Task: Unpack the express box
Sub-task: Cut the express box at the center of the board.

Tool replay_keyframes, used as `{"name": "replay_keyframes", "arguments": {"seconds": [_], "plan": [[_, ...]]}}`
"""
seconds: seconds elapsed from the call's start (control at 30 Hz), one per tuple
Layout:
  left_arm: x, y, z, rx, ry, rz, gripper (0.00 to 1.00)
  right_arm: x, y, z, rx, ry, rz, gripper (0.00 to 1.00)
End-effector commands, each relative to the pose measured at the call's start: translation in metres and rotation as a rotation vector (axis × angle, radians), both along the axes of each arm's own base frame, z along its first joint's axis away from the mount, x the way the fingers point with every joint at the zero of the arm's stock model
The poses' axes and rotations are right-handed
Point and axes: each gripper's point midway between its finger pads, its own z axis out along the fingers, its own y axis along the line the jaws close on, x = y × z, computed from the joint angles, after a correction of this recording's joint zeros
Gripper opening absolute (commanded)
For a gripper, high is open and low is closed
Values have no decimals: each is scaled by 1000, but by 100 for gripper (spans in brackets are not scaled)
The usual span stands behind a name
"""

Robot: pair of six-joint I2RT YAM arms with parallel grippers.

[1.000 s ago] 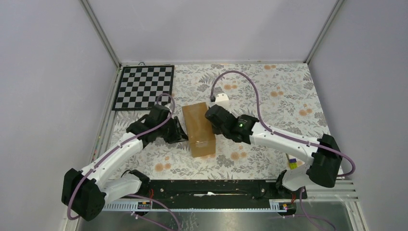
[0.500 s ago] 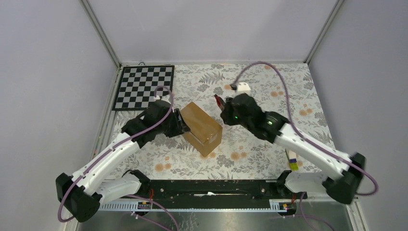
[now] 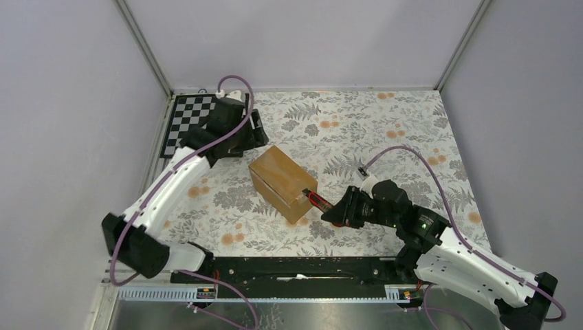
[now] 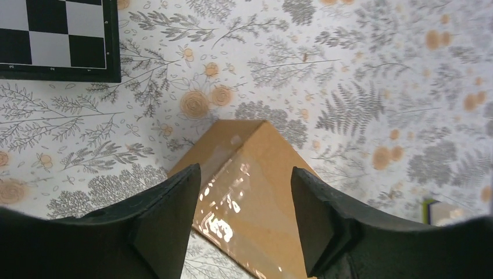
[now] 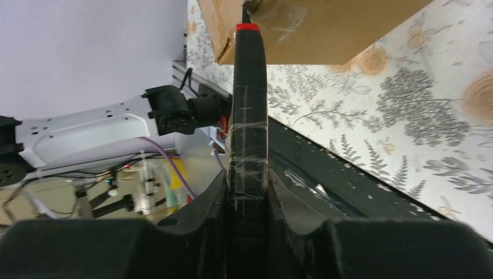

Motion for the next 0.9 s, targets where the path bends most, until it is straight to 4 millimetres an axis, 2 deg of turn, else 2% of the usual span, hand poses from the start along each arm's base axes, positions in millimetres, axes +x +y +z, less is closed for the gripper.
{"name": "replay_keyframes", "arguments": {"seconds": [0.0,0.2,0.47,0.6,0.7,0.87], "plan": [[36,1,5,69,-71,12,66,-17,20,25,248,118,48,0],[46,-4,-9,84,-43,-9,70,-20,18,26,290,114,46,0],[51,25,-40,86,27,63,68,-26,12,35,280,92,66,0],[54,42,-53,62,61,118,63,-36,21,27,299,155,131,0],[57,55,-66,35,100,151,55,-38,23,21,303,188,141,0],[54,50,-87,8,145,129,46,-37,24,12,314,220,125,0]]}}
